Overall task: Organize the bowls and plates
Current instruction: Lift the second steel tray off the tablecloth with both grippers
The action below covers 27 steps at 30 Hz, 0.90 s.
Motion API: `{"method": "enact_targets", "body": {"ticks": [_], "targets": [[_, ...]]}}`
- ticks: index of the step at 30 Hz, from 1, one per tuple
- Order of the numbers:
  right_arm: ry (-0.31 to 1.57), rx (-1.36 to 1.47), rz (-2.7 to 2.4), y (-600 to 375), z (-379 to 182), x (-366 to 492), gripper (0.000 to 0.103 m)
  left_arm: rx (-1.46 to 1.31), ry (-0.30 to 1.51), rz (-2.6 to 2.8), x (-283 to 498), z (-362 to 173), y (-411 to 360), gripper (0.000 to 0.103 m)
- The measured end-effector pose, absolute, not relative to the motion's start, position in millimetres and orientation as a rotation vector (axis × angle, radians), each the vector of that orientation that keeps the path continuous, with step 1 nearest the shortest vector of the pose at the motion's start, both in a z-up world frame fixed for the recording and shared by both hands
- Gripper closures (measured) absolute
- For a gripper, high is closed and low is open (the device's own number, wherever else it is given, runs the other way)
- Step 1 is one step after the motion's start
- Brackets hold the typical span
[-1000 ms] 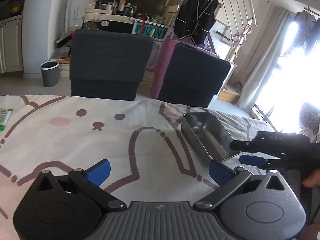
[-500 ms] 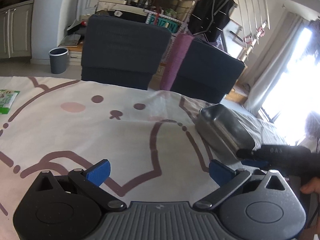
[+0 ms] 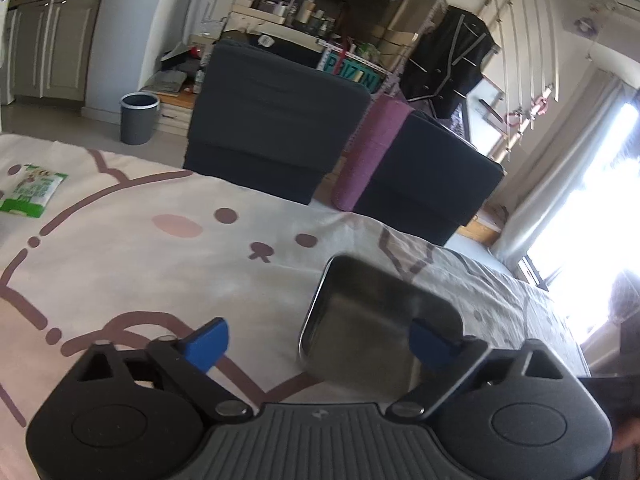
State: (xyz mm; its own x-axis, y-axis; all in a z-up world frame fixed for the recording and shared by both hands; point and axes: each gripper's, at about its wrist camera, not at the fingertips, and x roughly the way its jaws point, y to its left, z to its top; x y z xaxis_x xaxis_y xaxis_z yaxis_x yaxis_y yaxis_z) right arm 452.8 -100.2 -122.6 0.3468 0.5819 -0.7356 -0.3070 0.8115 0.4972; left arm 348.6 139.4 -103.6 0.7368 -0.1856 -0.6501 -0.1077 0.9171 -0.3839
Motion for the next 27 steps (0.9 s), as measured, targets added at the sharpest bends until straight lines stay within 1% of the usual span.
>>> {"method": "enact_targets", "body": {"ticks": [2,3,6,8,10,15,19,22,24,25,27], "targets": [[1.076,0.272,0.631,-96,-118,451,0.092,-0.429,0.751,-0.033,349,-106,144,0.018],[1.073,0.266,0.642,-96,-115,452,0.093,-0.429,0.757,-0.031,349,-107,145,0.02],[1.041,0.244,0.601,-97,-111,451,0.096,-0.429,0.787,-0.033,351,-113,148,0.031],[1.032,0.245,0.571,-99,-112,451,0.096,-0.448,0.808,-0.041,352,-116,149,0.044],[1.023,0.233,0.549,-98,-116,452,0.097,-0.456,0.821,-0.053,353,-119,148,0.052],[0.999,0.227,0.524,-98,-119,451,0.097,-0.491,0.81,-0.083,359,-123,146,0.06],[0.967,0.252,0.505,-98,-121,450,0.093,-0.496,0.81,-0.077,366,-126,141,0.075],[0.944,0.28,0.494,-100,-123,450,0.092,-0.49,0.814,-0.078,367,-127,138,0.077],[0.937,0.307,0.479,-101,-124,450,0.092,-0.48,0.819,-0.076,368,-127,137,0.083],[0.926,0.3,0.48,-100,-124,449,0.092,-0.476,0.822,-0.073,368,-127,136,0.092],[0.903,0.284,0.482,-99,-125,448,0.092,-0.469,0.827,-0.061,368,-127,136,0.094]]}}
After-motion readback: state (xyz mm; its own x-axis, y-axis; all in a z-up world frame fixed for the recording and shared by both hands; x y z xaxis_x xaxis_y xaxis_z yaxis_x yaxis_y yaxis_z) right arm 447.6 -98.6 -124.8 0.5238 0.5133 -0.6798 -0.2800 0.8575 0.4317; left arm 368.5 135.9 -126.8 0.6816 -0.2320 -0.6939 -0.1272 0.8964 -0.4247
